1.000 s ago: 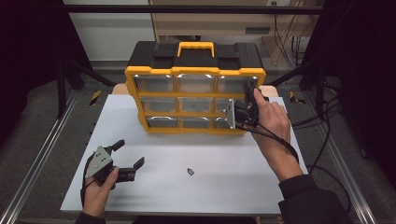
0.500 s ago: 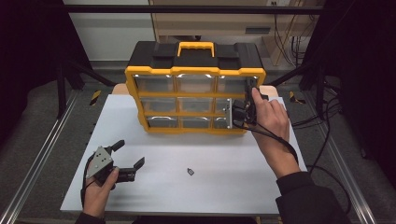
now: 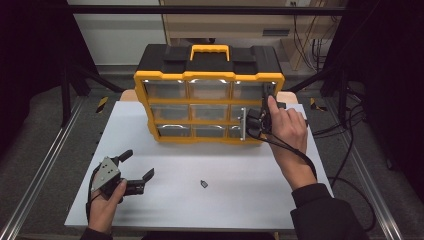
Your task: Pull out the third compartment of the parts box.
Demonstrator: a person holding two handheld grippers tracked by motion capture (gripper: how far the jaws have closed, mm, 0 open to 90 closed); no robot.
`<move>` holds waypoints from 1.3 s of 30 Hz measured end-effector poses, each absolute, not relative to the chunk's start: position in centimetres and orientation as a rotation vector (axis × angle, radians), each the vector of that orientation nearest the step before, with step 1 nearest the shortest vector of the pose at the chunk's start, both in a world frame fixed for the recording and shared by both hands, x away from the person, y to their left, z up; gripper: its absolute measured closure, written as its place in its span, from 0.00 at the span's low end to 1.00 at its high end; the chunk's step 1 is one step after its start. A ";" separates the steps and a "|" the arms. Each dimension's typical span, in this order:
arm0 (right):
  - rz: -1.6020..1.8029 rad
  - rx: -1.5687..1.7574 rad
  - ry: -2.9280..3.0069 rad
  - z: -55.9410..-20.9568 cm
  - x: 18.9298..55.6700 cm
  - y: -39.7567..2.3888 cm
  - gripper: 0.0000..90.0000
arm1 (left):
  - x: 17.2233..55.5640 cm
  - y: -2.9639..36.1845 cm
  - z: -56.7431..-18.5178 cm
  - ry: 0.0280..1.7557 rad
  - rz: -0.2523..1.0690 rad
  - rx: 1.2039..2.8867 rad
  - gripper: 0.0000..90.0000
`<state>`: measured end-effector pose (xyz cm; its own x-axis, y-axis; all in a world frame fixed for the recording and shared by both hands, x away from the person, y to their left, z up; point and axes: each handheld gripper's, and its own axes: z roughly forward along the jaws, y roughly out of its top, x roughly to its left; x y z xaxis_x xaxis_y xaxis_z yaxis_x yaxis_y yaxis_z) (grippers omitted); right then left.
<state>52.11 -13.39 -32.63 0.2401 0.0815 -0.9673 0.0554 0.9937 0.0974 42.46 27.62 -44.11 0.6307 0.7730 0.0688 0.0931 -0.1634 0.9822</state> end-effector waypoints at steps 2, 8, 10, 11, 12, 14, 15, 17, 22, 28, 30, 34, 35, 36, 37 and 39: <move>0.021 0.117 1.328 -32.6 52.1 -13.5 0.92 | 42.4 27.6 -44.1 0.726 0.707 1.645 0.02; 0.028 0.126 1.339 -32.4 51.9 -13.5 0.93 | 42.4 27.8 -44.0 0.728 0.712 1.638 0.02; 0.036 0.124 1.339 -32.4 51.8 -13.5 0.93 | 42.4 27.8 -44.0 0.728 0.714 1.636 0.02; 0.043 0.127 1.335 -32.4 51.7 -13.6 0.93 | 42.4 27.8 -44.0 0.728 0.714 1.636 0.02; 0.048 0.127 1.334 -32.5 51.6 -13.6 0.93 | 42.4 27.8 -44.0 0.727 0.715 1.637 0.02; 0.049 0.126 1.334 -32.5 51.5 -13.6 0.93 | 42.4 27.8 -44.0 0.729 0.715 1.637 0.02; 0.052 0.129 1.336 -32.5 51.2 -13.5 0.93 | 42.4 27.8 -43.9 0.729 0.718 1.635 0.02; 0.055 0.134 1.339 -32.5 51.1 -13.5 0.93 | 42.4 27.8 -43.9 0.730 0.717 1.633 0.02; 0.072 0.144 1.350 -32.4 50.0 -13.6 0.93 | 42.3 27.9 -43.8 0.736 0.731 1.624 0.02; 0.074 0.136 1.361 -32.2 49.0 -13.6 0.93 | 42.3 28.0 -43.8 0.737 0.731 1.622 0.02; 0.067 0.134 1.365 -32.1 48.7 -13.6 0.93 | 42.3 28.0 -43.8 0.737 0.730 1.620 0.02; 0.068 0.129 1.371 -32.1 48.1 -13.6 0.93 | 42.3 28.0 -43.7 0.734 0.732 1.621 0.02; 0.071 0.131 1.372 -32.2 47.9 -13.6 0.93 | 42.3 28.0 -43.7 0.734 0.733 1.621 0.02; 0.077 0.129 1.369 -32.2 47.7 -13.7 0.93 | 42.3 28.0 -43.7 0.733 0.733 1.620 0.02; 0.082 0.135 1.373 -32.1 47.6 -13.8 0.93 | 42.3 28.0 -43.7 0.732 0.734 1.621 0.02; 0.082 0.138 1.380 -32.0 47.3 -13.8 0.93 | 42.3 27.9 -43.7 0.733 0.733 1.622 0.02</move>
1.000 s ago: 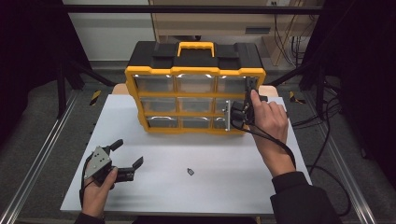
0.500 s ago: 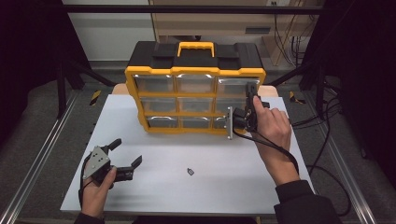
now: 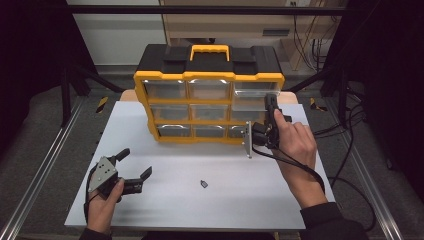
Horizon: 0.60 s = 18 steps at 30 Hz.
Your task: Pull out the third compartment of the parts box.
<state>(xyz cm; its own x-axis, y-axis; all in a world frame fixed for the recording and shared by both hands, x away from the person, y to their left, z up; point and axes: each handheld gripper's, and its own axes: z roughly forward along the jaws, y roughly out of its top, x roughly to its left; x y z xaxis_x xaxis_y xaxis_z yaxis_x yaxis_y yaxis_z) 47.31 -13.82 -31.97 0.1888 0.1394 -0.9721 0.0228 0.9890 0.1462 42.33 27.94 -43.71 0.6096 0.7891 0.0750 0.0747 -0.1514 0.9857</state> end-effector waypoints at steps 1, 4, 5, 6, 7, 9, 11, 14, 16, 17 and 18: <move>0.088 0.134 1.378 -32.0 47.2 -13.8 0.93 | 42.3 27.9 -43.7 0.733 0.732 1.624 0.02; 0.085 0.133 1.383 -31.9 46.9 -13.8 0.93 | 42.3 27.9 -43.8 0.735 0.730 1.624 0.02; 0.086 0.136 1.385 -31.9 46.8 -13.8 0.93 | 42.3 28.0 -43.7 0.734 0.731 1.622 0.02; 0.085 0.137 1.386 -31.9 46.5 -13.8 0.93 | 42.3 28.0 -43.7 0.735 0.732 1.621 0.02; 0.085 0.137 1.386 -31.9 46.5 -13.8 0.93 | 42.3 28.0 -43.7 0.736 0.733 1.619 0.02; 0.079 0.131 1.387 -31.9 46.2 -13.8 0.93 | 42.3 28.0 -43.7 0.737 0.733 1.618 0.02; 0.078 0.131 1.390 -31.8 45.9 -13.8 0.93 | 42.3 28.0 -43.7 0.734 0.733 1.619 0.02; 0.077 0.122 1.391 -31.8 45.6 -13.8 0.93 | 42.3 27.9 -43.7 0.732 0.733 1.622 0.02; 0.075 0.122 1.393 -31.8 45.3 -13.8 0.93 | 42.3 27.9 -43.7 0.733 0.733 1.625 0.02; 0.074 0.120 1.394 -31.8 45.2 -13.8 0.94 | 42.3 27.9 -43.7 0.734 0.733 1.624 0.02; 0.071 0.118 1.395 -31.8 45.1 -13.8 0.94 | 42.3 28.0 -43.7 0.735 0.733 1.622 0.02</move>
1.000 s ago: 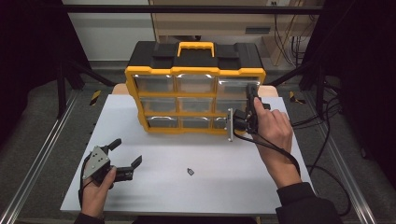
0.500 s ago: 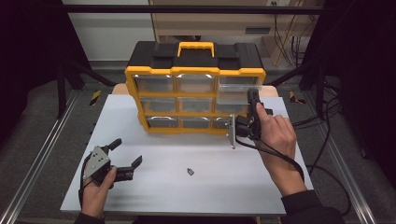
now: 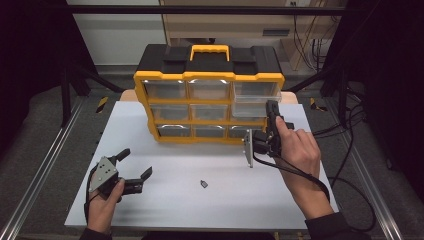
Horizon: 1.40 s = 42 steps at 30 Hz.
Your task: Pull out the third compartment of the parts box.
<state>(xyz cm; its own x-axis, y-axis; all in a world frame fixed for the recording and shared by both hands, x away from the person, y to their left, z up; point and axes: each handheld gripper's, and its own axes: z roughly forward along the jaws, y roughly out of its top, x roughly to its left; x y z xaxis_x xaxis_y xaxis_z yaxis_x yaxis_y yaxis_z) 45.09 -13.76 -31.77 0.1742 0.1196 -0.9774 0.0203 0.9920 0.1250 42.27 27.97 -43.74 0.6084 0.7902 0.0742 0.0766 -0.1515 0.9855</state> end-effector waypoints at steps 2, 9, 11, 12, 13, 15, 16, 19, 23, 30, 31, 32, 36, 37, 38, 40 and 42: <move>0.071 0.122 1.401 -31.8 44.9 -13.7 0.94 | 42.2 28.0 -43.7 0.737 0.735 1.619 0.02; 0.051 0.117 1.403 -32.0 44.6 -13.3 0.93 | 42.3 28.0 -43.7 0.731 0.734 1.617 0.02; 0.055 0.119 1.407 -31.8 44.4 -13.3 0.93 | 42.3 27.9 -43.7 0.731 0.731 1.623 0.02; 0.053 0.123 1.412 -31.7 44.3 -13.3 0.93 | 42.3 27.9 -43.7 0.731 0.731 1.623 0.02; 0.054 0.125 1.414 -31.6 44.1 -13.3 0.93 | 42.3 28.0 -43.7 0.731 0.732 1.621 0.02; 0.057 0.132 1.421 -31.5 43.9 -13.3 0.93 | 42.2 28.0 -43.7 0.735 0.733 1.616 0.02; 0.061 0.139 1.424 -31.5 43.7 -13.3 0.93 | 42.2 28.1 -43.7 0.736 0.733 1.615 0.02; 0.059 0.141 1.430 -31.5 43.3 -13.1 0.93 | 42.2 28.1 -43.6 0.734 0.735 1.616 0.02; 0.058 0.145 1.436 -31.3 42.9 -13.1 0.93 | 42.2 28.0 -43.7 0.730 0.734 1.620 0.02; 0.059 0.145 1.445 -31.2 42.3 -13.1 0.93 | 42.2 28.1 -43.7 0.737 0.733 1.616 0.02; 0.055 0.146 1.448 -31.2 42.2 -13.0 0.93 | 42.2 28.1 -43.7 0.737 0.734 1.616 0.02; 0.058 0.148 1.449 -31.2 42.1 -13.1 0.93 | 42.2 28.1 -43.7 0.736 0.734 1.617 0.02; 0.062 0.143 1.447 -31.1 41.8 -13.1 0.93 | 42.2 28.0 -43.6 0.730 0.732 1.619 0.02; 0.063 0.142 1.447 -31.1 41.8 -13.1 0.93 | 42.3 27.9 -43.7 0.731 0.732 1.622 0.02; 0.062 0.142 1.449 -31.0 41.7 -13.1 0.93 | 42.3 27.9 -43.7 0.731 0.731 1.624 0.02; 0.057 0.145 1.453 -31.0 41.6 -13.0 0.93 | 42.2 28.0 -43.7 0.731 0.730 1.624 0.02; 0.061 0.140 1.450 -31.0 41.6 -13.0 0.93 | 42.2 28.0 -43.7 0.735 0.733 1.620 0.02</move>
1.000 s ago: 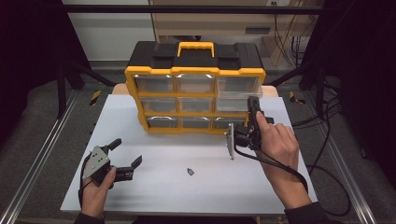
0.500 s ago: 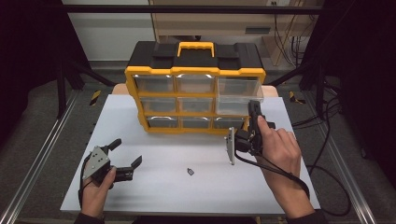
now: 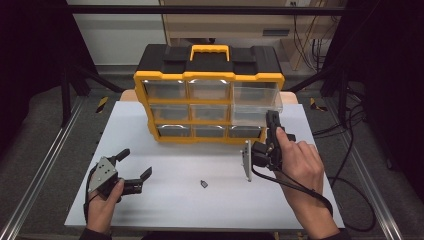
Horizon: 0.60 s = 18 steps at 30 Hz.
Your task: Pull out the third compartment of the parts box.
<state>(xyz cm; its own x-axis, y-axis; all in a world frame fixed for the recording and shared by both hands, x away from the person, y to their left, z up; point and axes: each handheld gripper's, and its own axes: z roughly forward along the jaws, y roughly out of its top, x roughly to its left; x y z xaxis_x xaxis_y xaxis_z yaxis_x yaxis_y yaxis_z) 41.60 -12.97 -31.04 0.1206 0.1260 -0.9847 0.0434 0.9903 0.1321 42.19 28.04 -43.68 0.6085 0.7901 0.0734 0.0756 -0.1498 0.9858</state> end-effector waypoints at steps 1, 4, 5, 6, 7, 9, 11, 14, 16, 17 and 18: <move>0.058 0.144 1.453 -31.1 41.5 -12.9 0.93 | 42.2 28.1 -43.7 0.737 0.731 1.618 0.02; 0.062 0.140 1.451 -31.2 41.4 -13.0 0.93 | 42.1 28.1 -43.6 0.735 0.733 1.616 0.02; 0.062 0.143 1.452 -31.2 41.4 -13.0 0.93 | 42.1 28.1 -43.6 0.733 0.733 1.616 0.02; 0.060 0.140 1.451 -31.1 41.3 -13.0 0.93 | 42.2 28.0 -43.6 0.732 0.733 1.618 0.02; 0.061 0.139 1.450 -31.1 41.3 -13.0 0.93 | 42.2 28.0 -43.6 0.731 0.732 1.620 0.02; 0.063 0.143 1.458 -31.1 41.1 -13.1 0.93 | 42.2 27.9 -43.7 0.730 0.731 1.625 0.02; 0.066 0.141 1.457 -31.1 41.1 -13.1 0.93 | 42.2 28.0 -43.7 0.731 0.730 1.623 0.02; 0.064 0.141 1.460 -31.0 40.9 -13.2 0.93 | 42.2 28.1 -43.7 0.738 0.729 1.621 0.02; 0.061 0.141 1.464 -31.1 40.7 -13.2 0.93 | 42.1 28.1 -43.6 0.737 0.730 1.617 0.02; 0.062 0.140 1.464 -31.1 40.6 -13.1 0.93 | 42.1 28.1 -43.6 0.735 0.732 1.616 0.02; 0.065 0.136 1.458 -31.1 40.5 -13.1 0.93 | 42.1 28.1 -43.5 0.732 0.733 1.615 0.02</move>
